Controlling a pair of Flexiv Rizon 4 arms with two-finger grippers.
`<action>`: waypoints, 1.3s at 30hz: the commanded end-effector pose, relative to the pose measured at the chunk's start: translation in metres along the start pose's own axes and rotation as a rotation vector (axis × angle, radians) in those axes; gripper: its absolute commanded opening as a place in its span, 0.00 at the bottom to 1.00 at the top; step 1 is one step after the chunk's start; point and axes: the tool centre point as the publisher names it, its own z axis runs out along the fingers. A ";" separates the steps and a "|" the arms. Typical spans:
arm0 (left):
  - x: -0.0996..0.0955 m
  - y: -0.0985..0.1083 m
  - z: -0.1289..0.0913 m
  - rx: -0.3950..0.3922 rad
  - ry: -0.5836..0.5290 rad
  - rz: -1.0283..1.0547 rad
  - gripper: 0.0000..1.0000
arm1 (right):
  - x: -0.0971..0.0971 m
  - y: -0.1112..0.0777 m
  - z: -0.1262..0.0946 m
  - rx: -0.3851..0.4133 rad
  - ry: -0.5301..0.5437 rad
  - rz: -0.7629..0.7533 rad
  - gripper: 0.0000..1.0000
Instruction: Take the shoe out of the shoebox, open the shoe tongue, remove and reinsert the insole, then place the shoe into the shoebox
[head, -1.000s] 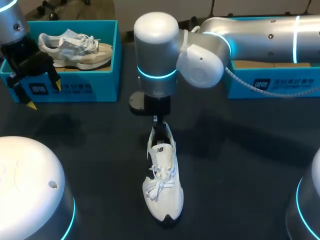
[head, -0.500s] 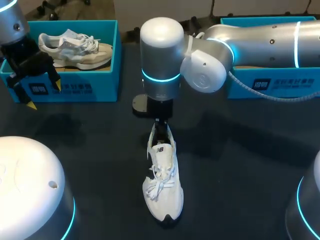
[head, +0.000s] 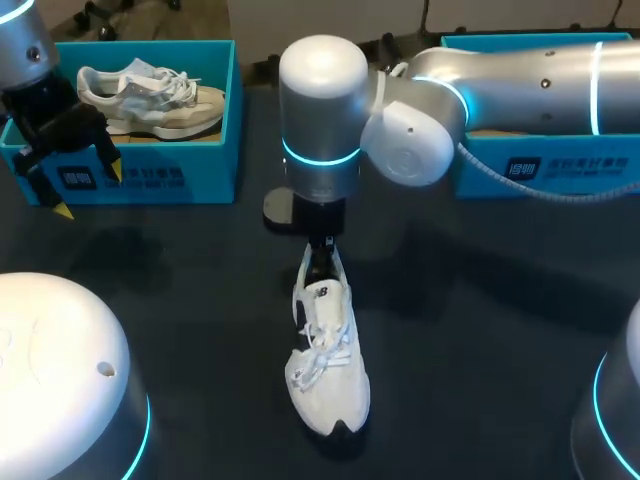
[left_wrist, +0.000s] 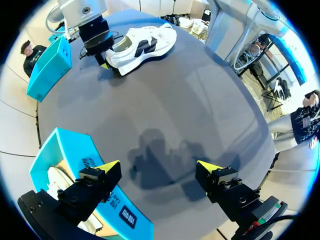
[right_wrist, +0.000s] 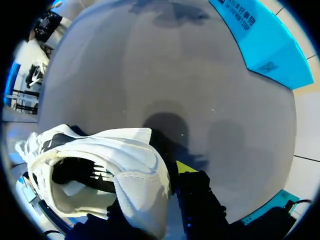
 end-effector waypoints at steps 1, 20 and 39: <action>0.000 0.000 0.000 -0.002 0.002 0.001 1.00 | -0.007 -0.012 -0.029 -0.005 -0.012 -0.007 0.00; 0.000 0.000 0.000 -0.002 0.002 0.001 1.00 | -0.061 -0.049 -0.105 -0.072 -0.009 -0.057 0.00; 0.000 0.000 0.000 -0.002 0.002 0.001 1.00 | -0.145 -0.138 -0.185 -0.034 -0.128 -0.079 0.00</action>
